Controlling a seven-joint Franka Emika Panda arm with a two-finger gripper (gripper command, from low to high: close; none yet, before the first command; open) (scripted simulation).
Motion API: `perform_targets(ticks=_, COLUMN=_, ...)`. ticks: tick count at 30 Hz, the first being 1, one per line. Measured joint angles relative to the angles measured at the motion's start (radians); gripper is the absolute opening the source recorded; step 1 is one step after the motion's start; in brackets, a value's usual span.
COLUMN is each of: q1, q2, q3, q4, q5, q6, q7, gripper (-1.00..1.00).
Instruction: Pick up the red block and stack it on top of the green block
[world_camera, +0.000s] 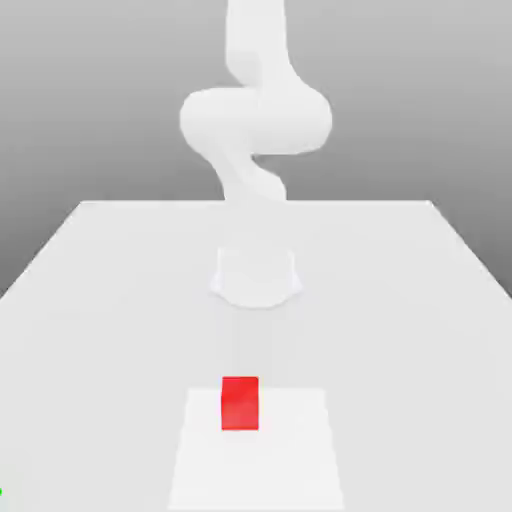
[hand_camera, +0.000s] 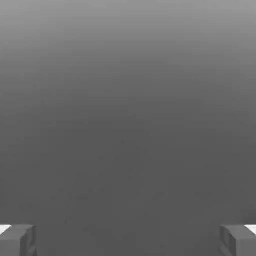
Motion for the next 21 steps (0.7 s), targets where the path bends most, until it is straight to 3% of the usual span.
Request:
perform_targets(ticks=17, q1=-0.005, q2=0.631, q3=-0.046, q4=-0.468, q5=-0.006, q6=0.426, q7=-0.061, gripper=0.0)
perform_targets(ticks=21, q1=-0.006, q2=0.786, q3=-0.042, q4=-0.482, q5=0.011, q6=0.551, q7=-0.078, gripper=0.0)
